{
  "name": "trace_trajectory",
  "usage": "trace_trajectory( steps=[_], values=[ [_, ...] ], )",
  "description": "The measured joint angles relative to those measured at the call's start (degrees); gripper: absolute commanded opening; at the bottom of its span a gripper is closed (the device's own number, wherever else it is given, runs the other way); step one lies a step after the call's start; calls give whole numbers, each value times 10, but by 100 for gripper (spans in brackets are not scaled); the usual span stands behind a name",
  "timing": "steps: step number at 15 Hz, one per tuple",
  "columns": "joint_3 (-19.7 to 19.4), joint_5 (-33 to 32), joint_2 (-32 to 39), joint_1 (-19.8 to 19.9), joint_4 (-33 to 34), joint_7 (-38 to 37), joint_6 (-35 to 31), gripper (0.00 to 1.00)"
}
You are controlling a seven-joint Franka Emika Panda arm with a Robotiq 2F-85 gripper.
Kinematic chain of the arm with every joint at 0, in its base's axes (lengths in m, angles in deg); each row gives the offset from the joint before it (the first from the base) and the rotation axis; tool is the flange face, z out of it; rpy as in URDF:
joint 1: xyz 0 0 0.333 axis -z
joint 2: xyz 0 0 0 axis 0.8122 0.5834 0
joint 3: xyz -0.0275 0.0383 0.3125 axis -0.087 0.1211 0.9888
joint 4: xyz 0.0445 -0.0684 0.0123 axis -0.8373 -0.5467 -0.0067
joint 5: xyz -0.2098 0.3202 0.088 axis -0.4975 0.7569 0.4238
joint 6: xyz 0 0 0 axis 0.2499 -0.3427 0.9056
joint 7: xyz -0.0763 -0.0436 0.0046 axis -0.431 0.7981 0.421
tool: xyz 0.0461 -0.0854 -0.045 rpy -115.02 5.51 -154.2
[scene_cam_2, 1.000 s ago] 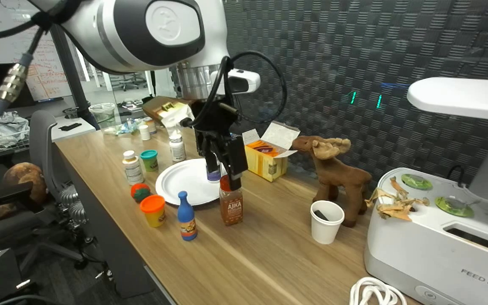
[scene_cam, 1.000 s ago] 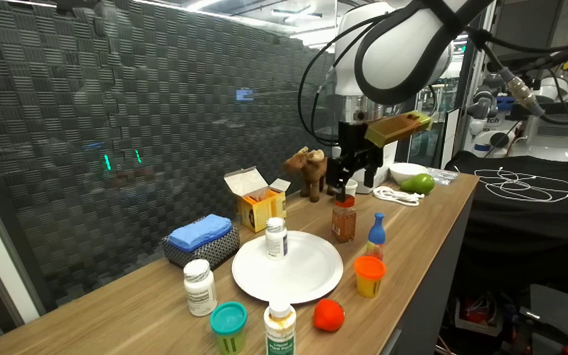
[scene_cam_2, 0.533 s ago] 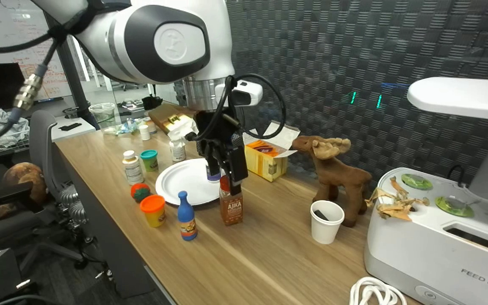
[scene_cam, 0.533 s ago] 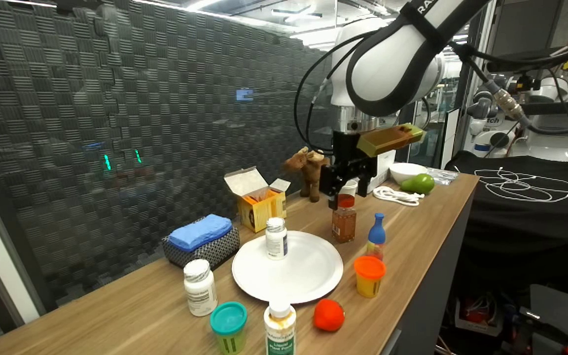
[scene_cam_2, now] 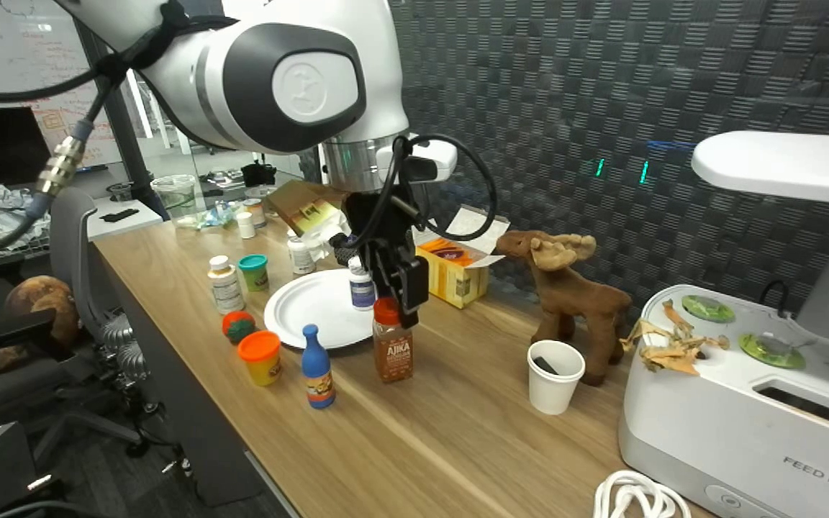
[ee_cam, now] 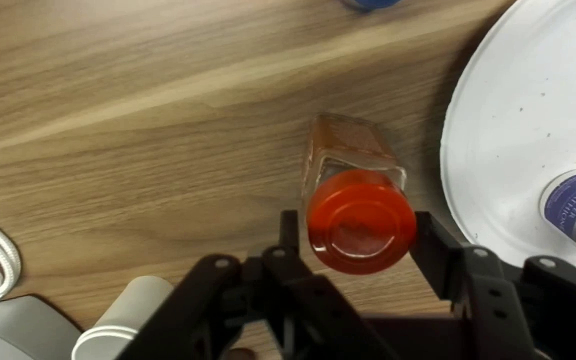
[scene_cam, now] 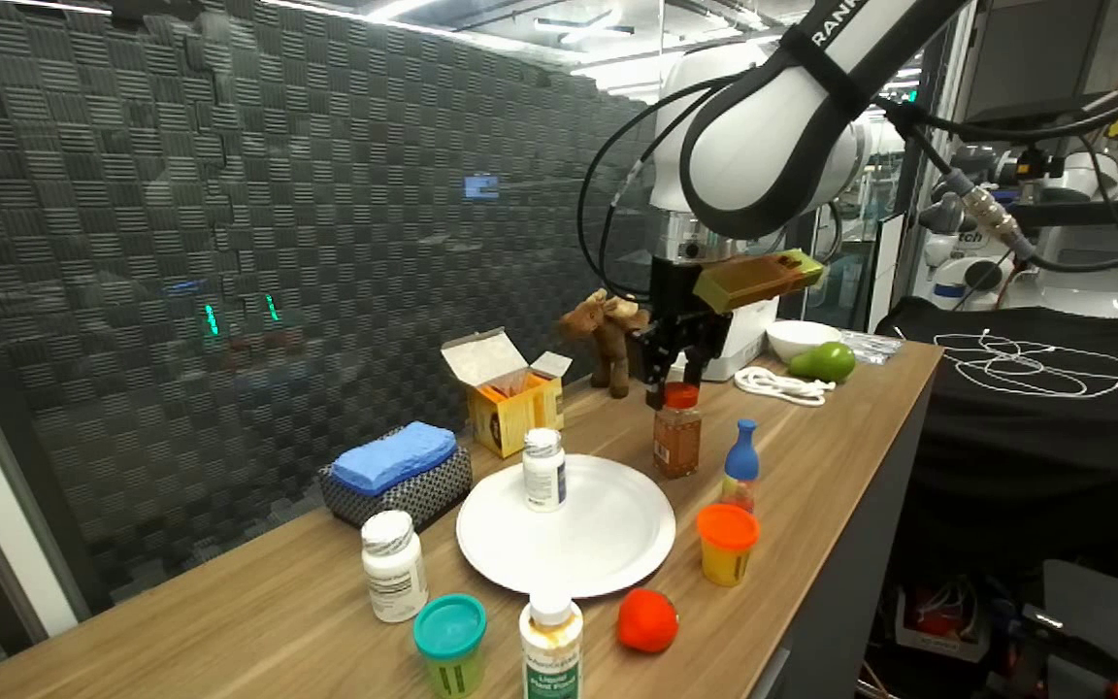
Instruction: Put the bottles on the tray
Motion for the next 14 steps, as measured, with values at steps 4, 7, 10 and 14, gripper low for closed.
trace_trajectory(
  steps=[4,7,10,14],
  values=[
    [-1,0,0,0,0,-12,0,24],
    [-1,-14,-4,-2,0,-30,0,24],
    [0,-45,-18,-13,2,-50,2,24],
    [21,-54,-42,-32,2,-50,8,24]
  ],
)
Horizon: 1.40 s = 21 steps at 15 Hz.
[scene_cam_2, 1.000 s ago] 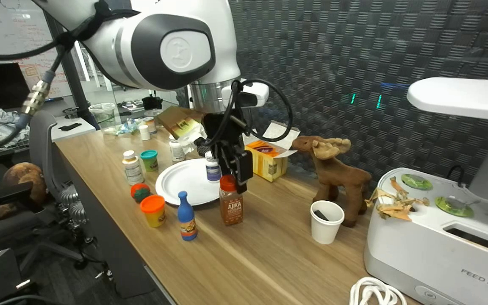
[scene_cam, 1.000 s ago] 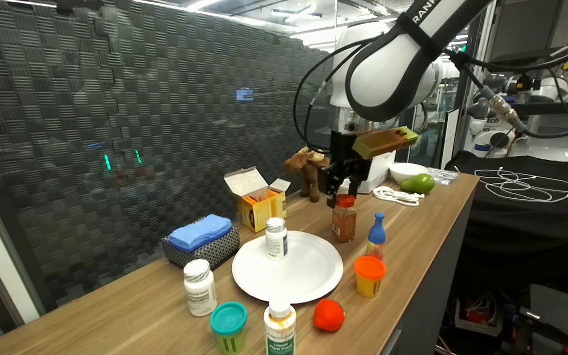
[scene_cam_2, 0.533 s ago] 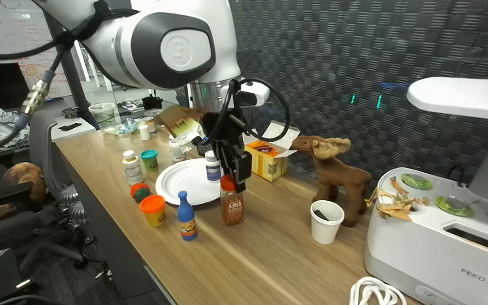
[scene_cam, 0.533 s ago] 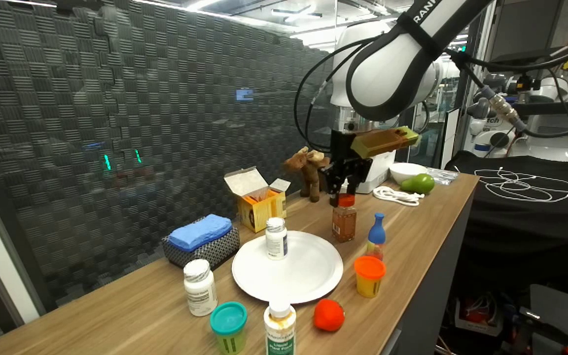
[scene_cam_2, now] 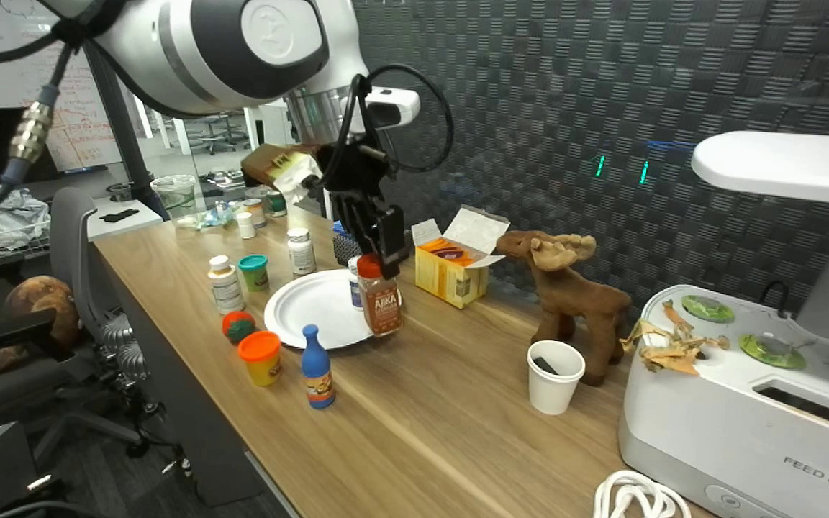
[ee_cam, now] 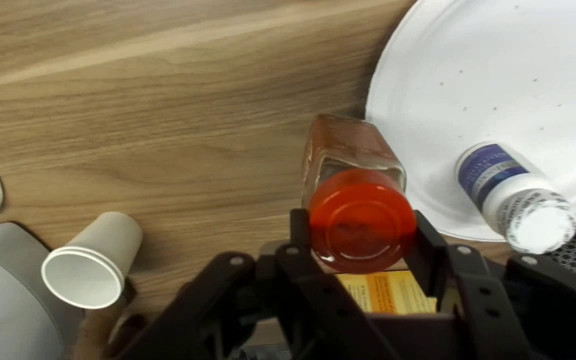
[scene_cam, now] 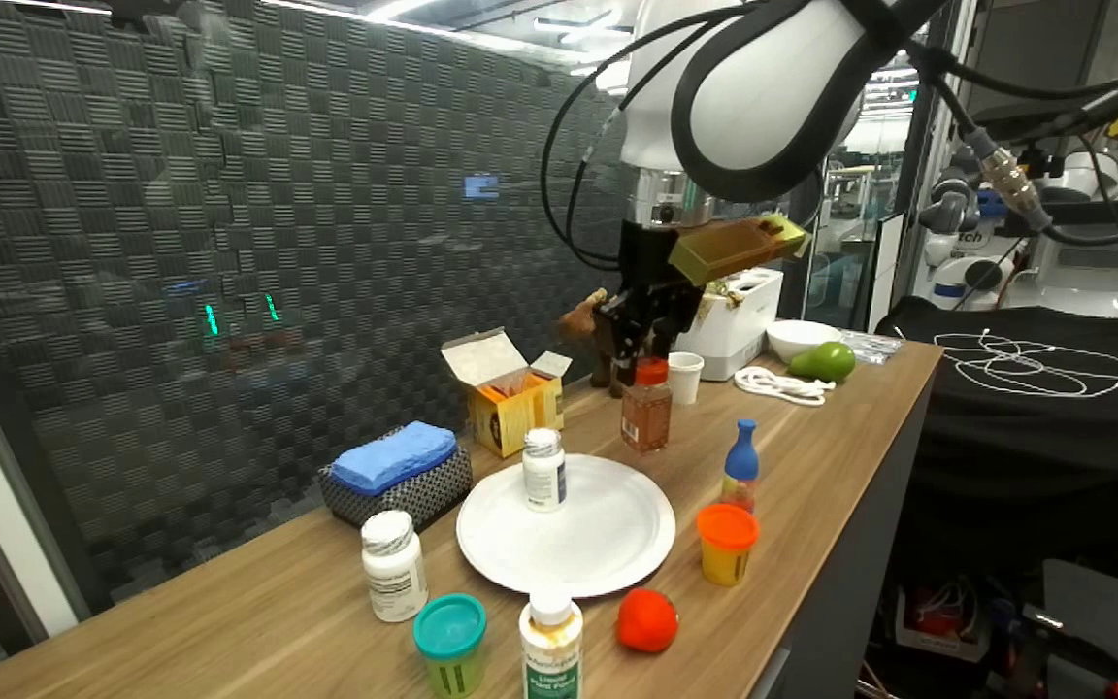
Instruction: Put the bottles on the tray
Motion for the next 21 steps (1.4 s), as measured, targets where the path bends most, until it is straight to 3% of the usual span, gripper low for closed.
trace_trajectory(
  steps=[8,21],
  values=[
    [44,33,28,-11,5,42,5,24],
    [45,19,92,-35,71,90,2,24]
  ],
)
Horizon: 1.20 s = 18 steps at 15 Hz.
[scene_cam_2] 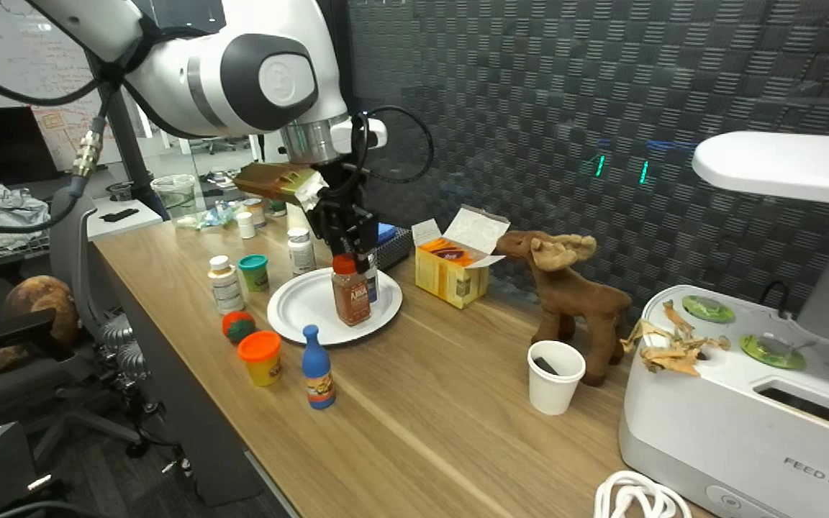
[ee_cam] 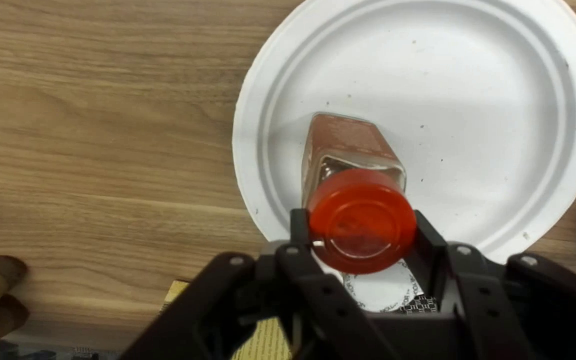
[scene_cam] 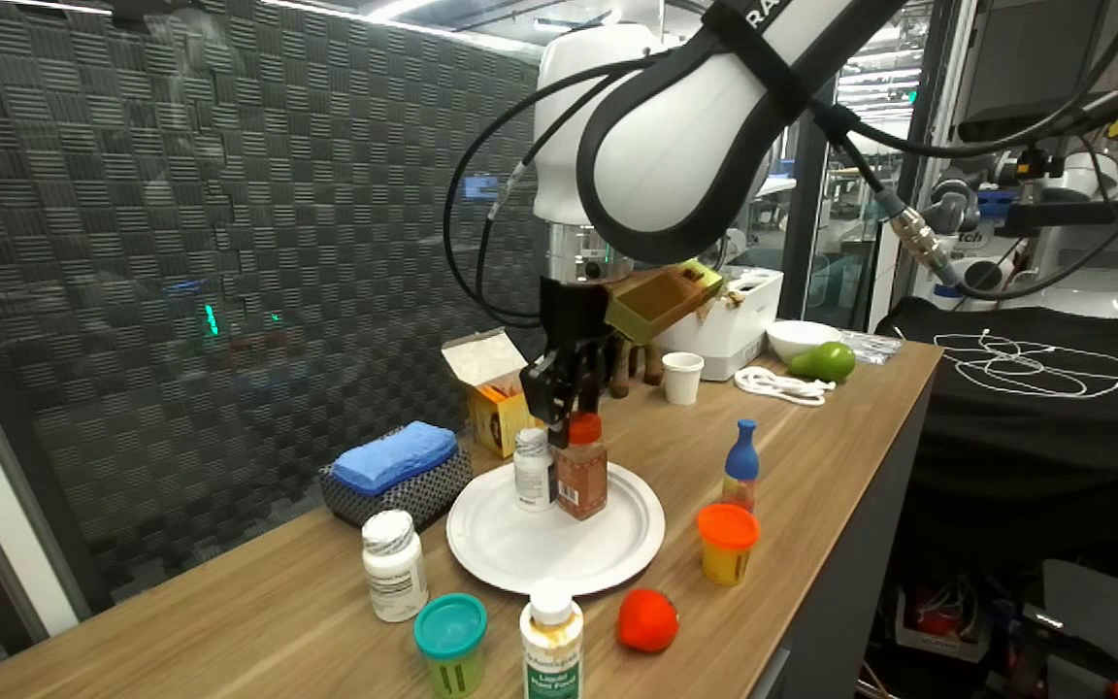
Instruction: Put the bottles on the tray
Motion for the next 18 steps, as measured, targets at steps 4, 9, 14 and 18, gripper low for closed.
trace_trajectory(
  steps=[4,9,14,18],
  values=[
    [-9,-41,1,-4,8,-6,-1,24],
    [-14,-55,3,-4,11,-8,-1,24],
    [-13,-52,11,-4,11,-6,-5,24],
    [-13,-44,11,-4,11,-2,-7,81]
  ],
)
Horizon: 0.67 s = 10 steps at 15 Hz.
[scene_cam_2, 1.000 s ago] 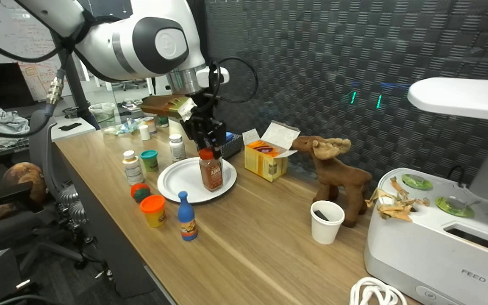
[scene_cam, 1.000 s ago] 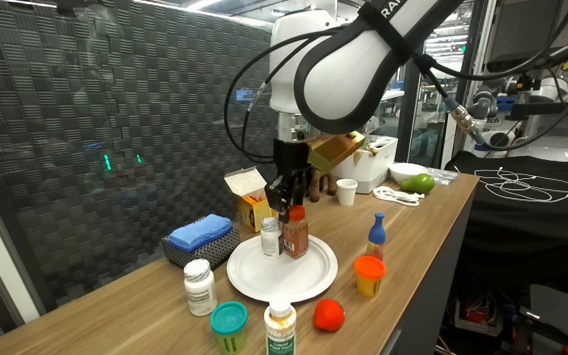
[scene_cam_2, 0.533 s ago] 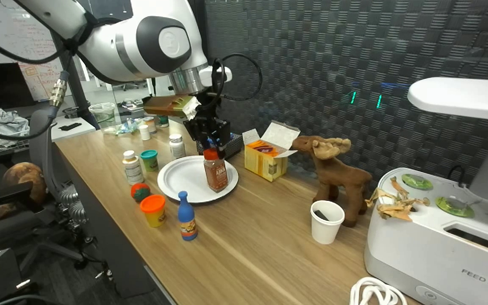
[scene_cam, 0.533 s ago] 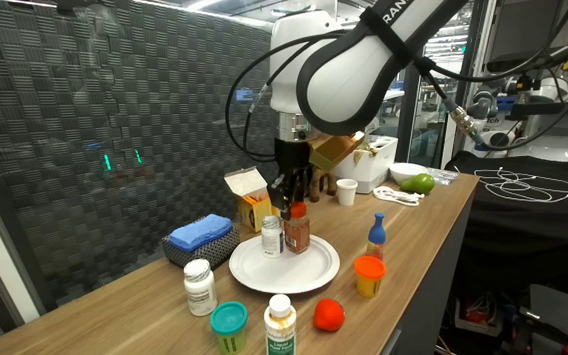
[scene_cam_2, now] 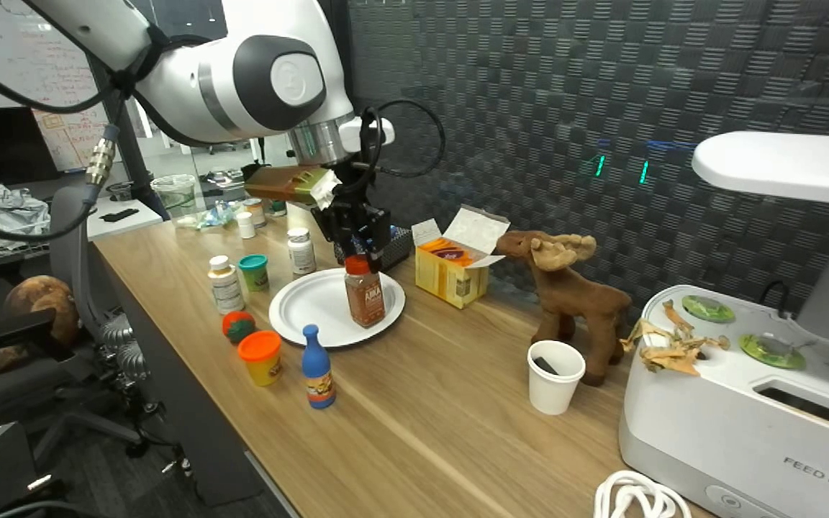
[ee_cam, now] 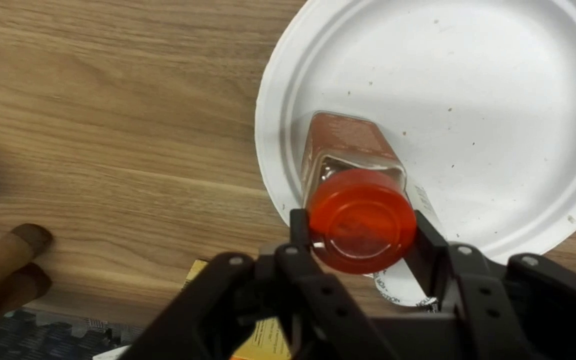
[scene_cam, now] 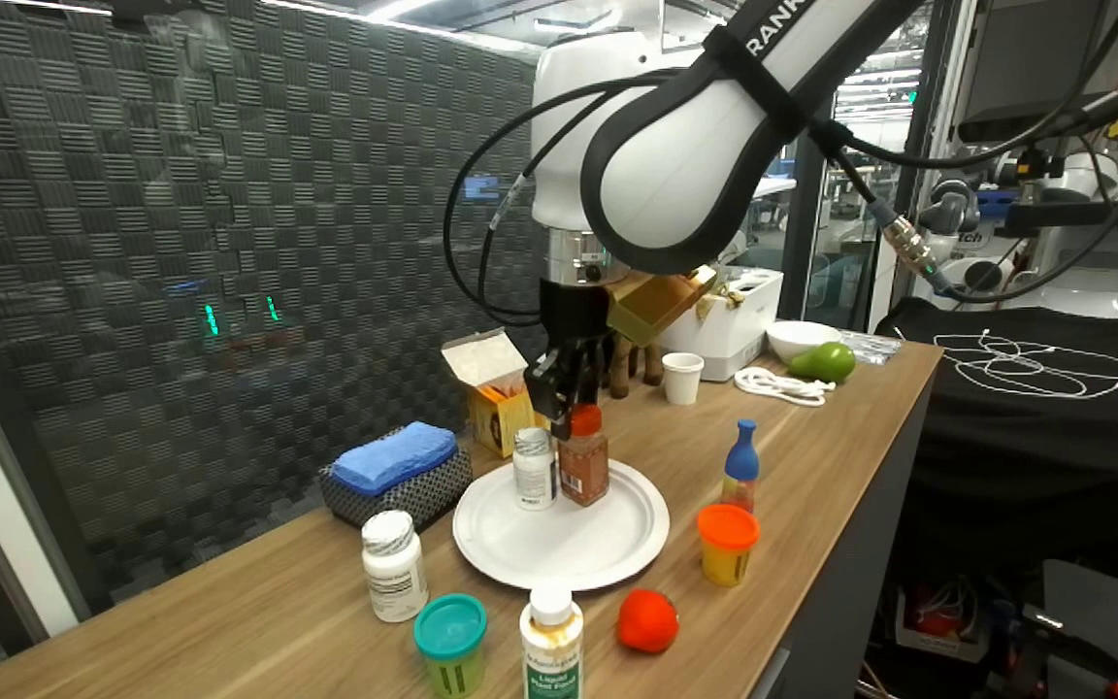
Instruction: Put the bottles on the tray
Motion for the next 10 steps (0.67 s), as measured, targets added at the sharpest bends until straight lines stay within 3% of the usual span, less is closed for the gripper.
trace_trajectory(
  steps=[3,10],
  values=[
    [5,0,-4,-2,0,0,0,100],
    [46,5,-51,-34,-4,0,0,100]
  ],
)
